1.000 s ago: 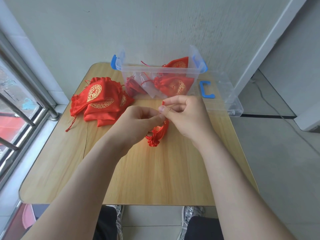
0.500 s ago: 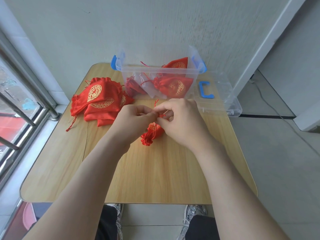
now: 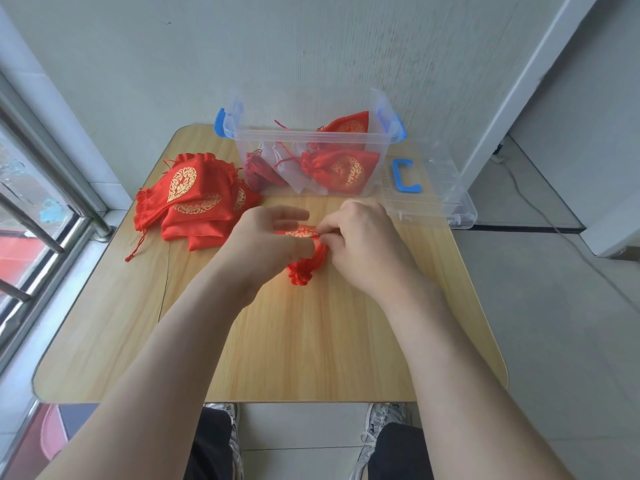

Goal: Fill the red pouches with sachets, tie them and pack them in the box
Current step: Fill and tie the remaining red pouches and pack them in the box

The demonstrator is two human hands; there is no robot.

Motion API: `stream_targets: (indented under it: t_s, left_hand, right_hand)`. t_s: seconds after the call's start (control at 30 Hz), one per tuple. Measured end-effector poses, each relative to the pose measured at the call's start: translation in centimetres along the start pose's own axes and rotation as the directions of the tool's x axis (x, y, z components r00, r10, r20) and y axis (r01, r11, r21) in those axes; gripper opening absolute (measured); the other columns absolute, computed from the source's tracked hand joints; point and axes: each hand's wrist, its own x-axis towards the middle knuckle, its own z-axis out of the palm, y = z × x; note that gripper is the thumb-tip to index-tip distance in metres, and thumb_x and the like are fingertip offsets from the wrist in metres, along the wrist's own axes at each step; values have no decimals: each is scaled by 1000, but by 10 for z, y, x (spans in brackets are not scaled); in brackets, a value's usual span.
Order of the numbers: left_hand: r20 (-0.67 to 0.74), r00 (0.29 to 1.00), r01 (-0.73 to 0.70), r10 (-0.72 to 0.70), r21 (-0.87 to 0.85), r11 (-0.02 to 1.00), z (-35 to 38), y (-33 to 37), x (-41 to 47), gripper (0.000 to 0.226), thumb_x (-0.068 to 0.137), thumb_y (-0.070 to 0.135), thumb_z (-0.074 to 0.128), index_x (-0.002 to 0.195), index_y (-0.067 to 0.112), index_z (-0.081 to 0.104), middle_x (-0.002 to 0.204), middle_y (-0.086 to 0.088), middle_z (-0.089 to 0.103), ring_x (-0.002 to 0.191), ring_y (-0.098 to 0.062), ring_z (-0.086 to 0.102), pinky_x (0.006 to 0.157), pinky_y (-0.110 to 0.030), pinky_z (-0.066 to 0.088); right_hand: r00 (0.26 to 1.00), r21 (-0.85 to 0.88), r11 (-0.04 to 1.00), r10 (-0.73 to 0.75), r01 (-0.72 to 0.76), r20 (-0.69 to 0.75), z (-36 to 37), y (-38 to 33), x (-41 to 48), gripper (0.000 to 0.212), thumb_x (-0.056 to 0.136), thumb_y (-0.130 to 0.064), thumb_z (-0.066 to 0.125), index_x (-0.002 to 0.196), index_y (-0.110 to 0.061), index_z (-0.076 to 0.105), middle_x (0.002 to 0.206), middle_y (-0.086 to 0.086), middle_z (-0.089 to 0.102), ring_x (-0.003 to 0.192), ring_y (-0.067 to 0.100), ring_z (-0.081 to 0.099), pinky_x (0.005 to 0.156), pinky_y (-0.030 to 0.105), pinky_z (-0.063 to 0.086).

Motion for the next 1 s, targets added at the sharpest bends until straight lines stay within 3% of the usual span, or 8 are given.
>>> stream_targets:
  t_s: [0.1, 0.17, 0.3, 0.47, 0.67, 0.83, 0.9, 1.0]
  left_hand:
    - [-196, 970, -109, 146, 190, 976, 1, 0, -8, 37, 78, -8, 75, 100, 22, 74, 84, -8, 77, 69, -31, 75, 58, -39, 65]
    - [-243, 933, -170, 266, 355, 919, 1, -3, -10, 29, 80, -6, 75, 87, 22, 73, 74, -4, 75, 61, -18, 73, 50, -27, 59]
    - [-212, 898, -257, 385, 457, 851, 1, -6, -13, 25, 79, -4, 80, 77, 20, 77, 71, 13, 73, 68, -1, 70, 59, -7, 49]
    - [-283, 863, -264, 419, 455, 851, 0, -7, -16, 31, 79, 5, 89, 75, 23, 64, 78, 12, 72, 73, -4, 70, 77, -31, 58]
    - [-293, 872, -240, 393, 445, 863, -3, -4, -16, 26, 84, 10, 85, 77, 23, 63, 80, 9, 71, 77, -8, 68, 76, -36, 58]
    - [-235, 957, -124, 171, 202, 972, -1, 7, -18, 20, 98, 15, 54, 93, 22, 72, 84, -3, 75, 79, -25, 76, 75, -53, 65]
    - [-178, 979, -81, 105, 133, 988, 1, 14, -22, 30, 104, 25, 47, 93, 13, 72, 80, -4, 78, 73, -24, 78, 74, -50, 66]
    - [-49, 986, -143, 158, 227, 963, 4, 15, -28, 44, 108, 42, 54, 90, 8, 74, 75, -3, 79, 67, -19, 77, 65, -42, 63]
  right_hand:
    - [993, 48, 993, 105, -107, 52, -1, 0, -1, 16, 97, -13, 73, 103, -22, 85, 96, -3, 76, 94, 18, 68, 85, 37, 58]
    - [966, 190, 953, 210, -238, 153, -4, -1, -1, 13, 98, -17, 74, 103, -23, 84, 90, -6, 76, 87, 13, 71, 80, 31, 57]
    - [880, 444, 775, 296, -449, 372, -10, -4, -5, 6, 99, -24, 75, 98, -24, 81, 76, 0, 78, 73, 10, 72, 76, 33, 60]
    - [838, 586, 602, 335, -542, 432, -11, -2, -5, 9, 98, -17, 77, 105, -12, 80, 82, 2, 78, 69, 8, 69, 65, 25, 55]
    - [797, 639, 484, 447, -597, 406, -7, 3, 1, 10, 96, -16, 78, 105, -10, 78, 83, 2, 78, 69, 12, 67, 69, 30, 55]
    - [788, 641, 471, 469, -605, 399, -6, 4, 5, 13, 95, -15, 78, 106, -8, 77, 82, 7, 77, 70, 15, 69, 70, 33, 56]
    - [789, 638, 478, 472, -603, 393, -7, 2, 5, 10, 95, -14, 78, 103, -9, 77, 81, 8, 76, 70, 15, 68, 69, 32, 55]
    - [795, 646, 477, 459, -597, 396, -9, 0, 4, 10, 95, -15, 78, 102, -8, 78, 77, 6, 74, 68, 14, 66, 67, 31, 54]
